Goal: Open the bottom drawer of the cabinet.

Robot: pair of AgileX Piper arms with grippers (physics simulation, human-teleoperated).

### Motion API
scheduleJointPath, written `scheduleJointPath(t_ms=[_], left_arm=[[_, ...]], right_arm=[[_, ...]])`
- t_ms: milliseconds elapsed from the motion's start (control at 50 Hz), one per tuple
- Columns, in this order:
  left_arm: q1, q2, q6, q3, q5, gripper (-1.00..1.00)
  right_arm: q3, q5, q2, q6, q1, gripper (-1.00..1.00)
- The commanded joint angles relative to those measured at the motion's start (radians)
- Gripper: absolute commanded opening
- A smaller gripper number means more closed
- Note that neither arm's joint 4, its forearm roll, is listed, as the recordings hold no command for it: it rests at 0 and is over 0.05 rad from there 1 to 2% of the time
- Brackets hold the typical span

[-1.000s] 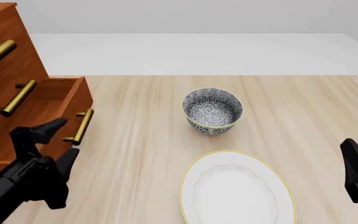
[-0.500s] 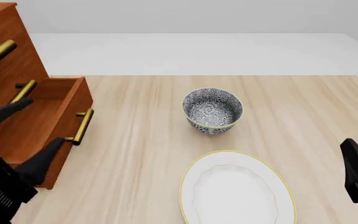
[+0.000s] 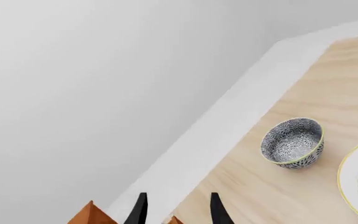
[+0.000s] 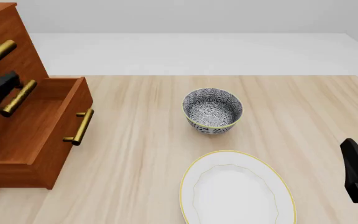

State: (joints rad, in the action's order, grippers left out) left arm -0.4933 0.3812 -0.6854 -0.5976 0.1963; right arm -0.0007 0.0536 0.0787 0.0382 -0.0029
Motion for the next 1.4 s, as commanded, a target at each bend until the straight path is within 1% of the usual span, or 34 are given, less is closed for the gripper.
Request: scheduleJointPath(t_ms=[20, 40, 60, 80, 100, 140, 160, 200, 240, 260, 300, 320, 340, 360, 380, 420, 460, 480, 500, 520, 540, 560, 580, 620, 700, 740, 780, 820, 900, 940, 1200, 1280, 1320, 1400], left_arm=[[0.052, 0.025, 0.198, -0.125, 0.088, 1.00], [0.064, 0.034, 0.221, -0.143, 0.105, 1.00], [0.070, 0.044, 0.219, -0.148, 0.114, 1.00], [0.047, 0.068, 0.212, -0.157, 0.128, 1.00], [0.051, 0.080, 0.233, -0.170, 0.142, 1.00], [0.064, 0.085, 0.211, -0.172, 0.148, 1.00], [0.063, 0.103, 0.250, -0.199, 0.171, 1.00], [0.068, 0.102, 0.223, -0.197, 0.169, 1.00], [0.077, 0.127, 0.283, -0.238, 0.203, 1.00], [0.100, 0.140, 0.359, -0.274, 0.229, 1.00], [0.126, 0.141, 0.357, -0.280, 0.230, 1.00], [0.146, 0.151, 0.400, -0.297, 0.243, 1.00], [0.158, 0.161, 0.386, -0.289, 0.248, 1.00], [0.119, 0.167, 0.372, -0.286, 0.238, 1.00], [0.111, 0.182, 0.373, -0.287, 0.241, 1.00], [0.131, 0.206, 0.414, -0.302, 0.260, 1.00], [0.127, 0.238, 0.405, -0.309, 0.270, 1.00], [0.154, 0.255, 0.471, -0.324, 0.289, 1.00], [0.183, 0.246, 0.518, -0.306, 0.280, 1.00], [0.194, 0.254, 0.615, -0.284, 0.273, 1.00], [0.204, 0.258, 0.635, -0.283, 0.273, 1.00], [0.227, 0.266, 0.595, -0.309, 0.283, 1.00], [0.204, 0.280, 0.573, -0.326, 0.290, 1.00], [0.194, 0.312, 0.595, -0.348, 0.313, 1.00], [0.189, 0.338, 0.591, -0.356, 0.326, 1.00], [0.173, 0.363, 0.619, -0.363, 0.341, 1.00], [0.180, 0.371, 0.594, -0.368, 0.351, 1.00], [0.193, 0.385, 0.624, -0.382, 0.371, 1.00], [0.170, 0.406, 0.615, -0.383, 0.391, 1.00], [0.165, 0.416, 0.633, -0.390, 0.404, 1.00], [0.200, 0.439, 0.654, -0.389, 0.439, 1.00], [0.247, 0.437, 0.705, -0.378, 0.451, 1.00], [0.238, 0.436, 0.693, -0.370, 0.451, 1.00], [0.260, 0.431, 0.718, -0.349, 0.452, 1.00]], right_arm=[[0.000, 0.000, 0.000, 0.000, 0.000, 1.00], [0.000, 0.000, 0.000, 0.000, 0.000, 1.00], [0.000, 0.000, 0.000, 0.000, 0.000, 1.00], [0.000, 0.000, 0.000, 0.000, 0.000, 1.00], [0.000, 0.000, 0.000, 0.000, 0.000, 1.00], [0.000, 0.000, 0.001, 0.000, 0.000, 1.00], [0.000, 0.000, 0.000, 0.000, 0.000, 1.00], [0.000, 0.000, 0.000, 0.000, 0.000, 1.00], [0.000, 0.000, 0.000, 0.000, 0.000, 1.00], [0.000, 0.000, 0.000, 0.000, 0.000, 1.00], [0.000, 0.000, 0.000, 0.000, 0.000, 1.00], [0.000, 0.000, 0.000, 0.000, 0.000, 1.00], [0.000, 0.000, 0.000, 0.000, 0.000, 1.00], [0.000, 0.000, 0.000, 0.000, 0.000, 1.00], [0.000, 0.000, 0.000, 0.000, 0.000, 1.00], [0.000, 0.000, 0.000, 0.000, 0.000, 1.00], [0.000, 0.000, 0.000, 0.000, 0.000, 1.00], [0.000, 0.000, 0.000, 0.000, 0.000, 1.00], [0.000, 0.000, 0.000, 0.000, 0.000, 1.00], [0.000, 0.000, 0.001, 0.000, 0.000, 1.00], [0.000, 0.000, 0.000, 0.000, 0.000, 1.00], [0.000, 0.000, 0.000, 0.000, 0.000, 1.00], [0.000, 0.000, 0.000, 0.000, 0.000, 1.00], [0.000, 0.000, 0.000, 0.000, 0.000, 1.00], [0.000, 0.000, 0.000, 0.000, 0.000, 1.00], [0.000, 0.000, 0.000, 0.000, 0.000, 1.00], [0.000, 0.000, 0.000, 0.000, 0.000, 1.00], [0.000, 0.000, 0.000, 0.000, 0.000, 1.00], [0.000, 0.000, 0.001, 0.000, 0.000, 1.00], [0.000, 0.000, 0.000, 0.000, 0.000, 1.00], [0.000, 0.000, 0.000, 0.000, 0.000, 1.00], [0.000, 0.000, 0.000, 0.000, 0.000, 1.00], [0.000, 0.000, 0.000, 0.000, 0.000, 1.00], [0.000, 0.000, 0.000, 0.000, 0.000, 1.00]])
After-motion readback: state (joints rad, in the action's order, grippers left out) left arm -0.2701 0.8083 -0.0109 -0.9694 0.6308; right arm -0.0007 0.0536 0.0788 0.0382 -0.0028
